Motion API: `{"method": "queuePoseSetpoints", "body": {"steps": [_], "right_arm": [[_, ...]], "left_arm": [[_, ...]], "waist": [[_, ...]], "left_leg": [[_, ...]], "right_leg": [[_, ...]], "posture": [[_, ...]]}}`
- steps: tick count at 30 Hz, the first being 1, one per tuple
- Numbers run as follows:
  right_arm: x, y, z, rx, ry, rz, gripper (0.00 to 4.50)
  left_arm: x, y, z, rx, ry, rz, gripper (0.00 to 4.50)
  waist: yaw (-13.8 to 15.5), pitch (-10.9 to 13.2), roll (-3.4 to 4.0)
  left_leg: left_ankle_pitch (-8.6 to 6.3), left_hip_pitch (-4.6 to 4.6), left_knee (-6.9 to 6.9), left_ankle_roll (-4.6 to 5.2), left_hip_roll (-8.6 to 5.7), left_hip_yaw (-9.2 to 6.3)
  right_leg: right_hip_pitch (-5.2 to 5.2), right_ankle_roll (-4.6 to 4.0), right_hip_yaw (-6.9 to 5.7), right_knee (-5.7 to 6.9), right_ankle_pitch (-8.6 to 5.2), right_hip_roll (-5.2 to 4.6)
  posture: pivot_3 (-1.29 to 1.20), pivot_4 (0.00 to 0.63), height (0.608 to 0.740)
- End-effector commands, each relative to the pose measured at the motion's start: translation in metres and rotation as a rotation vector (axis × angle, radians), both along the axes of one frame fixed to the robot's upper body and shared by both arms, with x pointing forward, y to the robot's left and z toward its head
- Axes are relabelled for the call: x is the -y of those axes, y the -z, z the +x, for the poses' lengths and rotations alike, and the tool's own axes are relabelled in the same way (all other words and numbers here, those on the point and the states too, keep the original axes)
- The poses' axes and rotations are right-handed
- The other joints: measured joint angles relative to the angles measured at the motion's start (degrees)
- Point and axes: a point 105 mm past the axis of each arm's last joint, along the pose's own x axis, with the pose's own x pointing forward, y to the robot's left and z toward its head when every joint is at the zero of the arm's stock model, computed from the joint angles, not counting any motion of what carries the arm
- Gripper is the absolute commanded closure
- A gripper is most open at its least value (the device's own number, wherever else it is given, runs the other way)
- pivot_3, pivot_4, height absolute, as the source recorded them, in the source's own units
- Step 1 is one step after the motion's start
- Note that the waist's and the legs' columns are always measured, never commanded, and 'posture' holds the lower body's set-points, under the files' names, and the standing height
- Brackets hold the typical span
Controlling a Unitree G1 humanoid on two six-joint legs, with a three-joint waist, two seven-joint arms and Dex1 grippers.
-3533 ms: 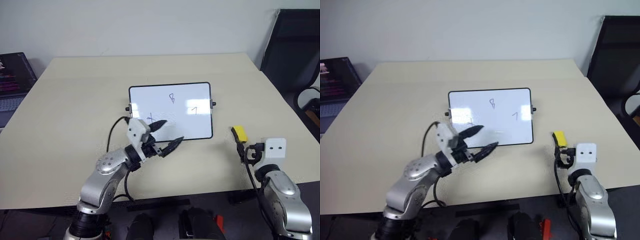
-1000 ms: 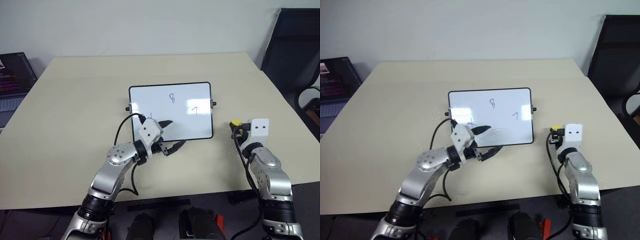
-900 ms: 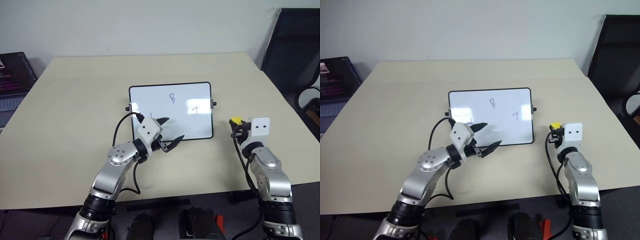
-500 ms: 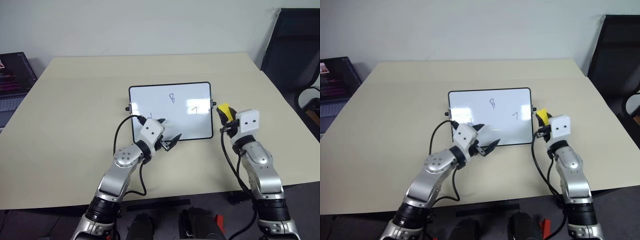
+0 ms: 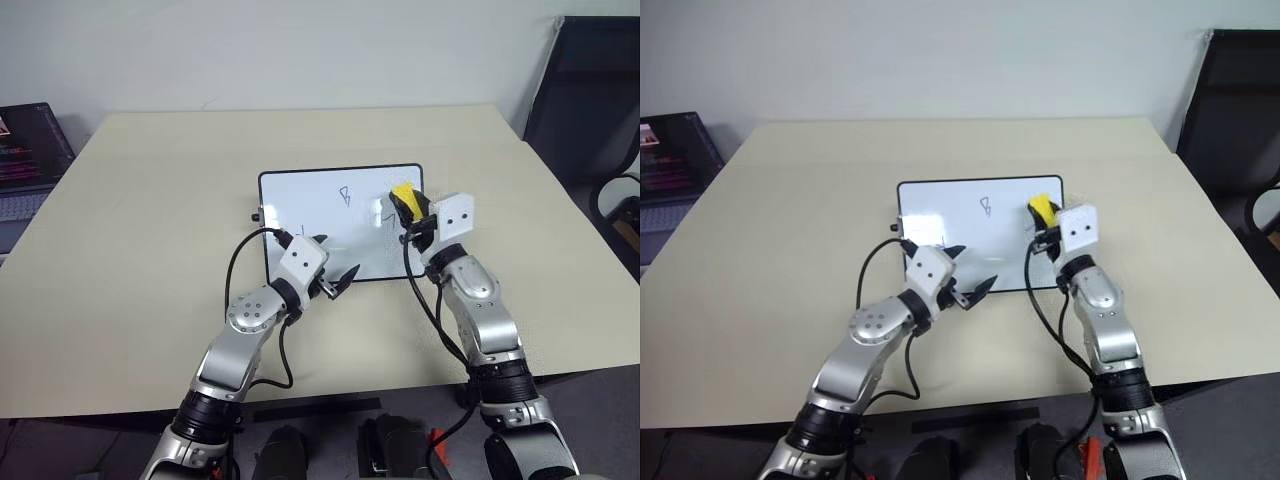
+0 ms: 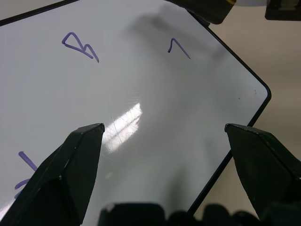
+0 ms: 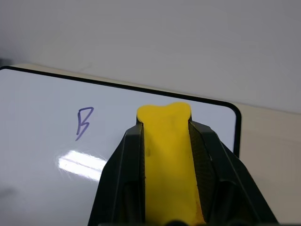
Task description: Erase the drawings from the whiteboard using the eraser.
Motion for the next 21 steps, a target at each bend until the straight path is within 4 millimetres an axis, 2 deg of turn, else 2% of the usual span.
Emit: {"method": "queuePoseSetpoints", "body": {"steps": [1,8,21], "right_arm": [[-0.011,-0.008,0.001,0.032,-0.04,-0.007,3.49],[-0.011,0.027,0.009,-0.109,-0.003,-0.176,3.49],[0.017,0.03,-0.001,-0.179,0.102,-0.211,3.49]], "left_arm": [[0.0,-0.011,-0.001,0.045,-0.004,-0.009,0.0],[-0.005,-0.015,0.001,0.052,-0.014,-0.006,0.0],[-0.001,-0.015,-0.002,0.056,-0.009,-0.021,0.0]], "waist": [[0.01,0.0,0.0],[-0.05,0.0,0.0],[0.0,-0.01,-0.01]], "left_leg": [[0.0,0.0,0.0,0.0,0.0,0.0],[0.0,0.01,0.01,0.0,0.0,-0.01],[0.01,0.21,0.07,0.0,-0.02,0.05]], "right_leg": [[0.0,0.0,0.0,0.0,0.0,0.0],[0.0,0.0,0.0,0.04,0.0,0.0],[0.05,-0.01,0.01,0.31,-0.01,0.0]], "posture": [[0.0,0.15,0.74],[0.0,0.15,0.74],[0.0,0.15,0.74]]}}
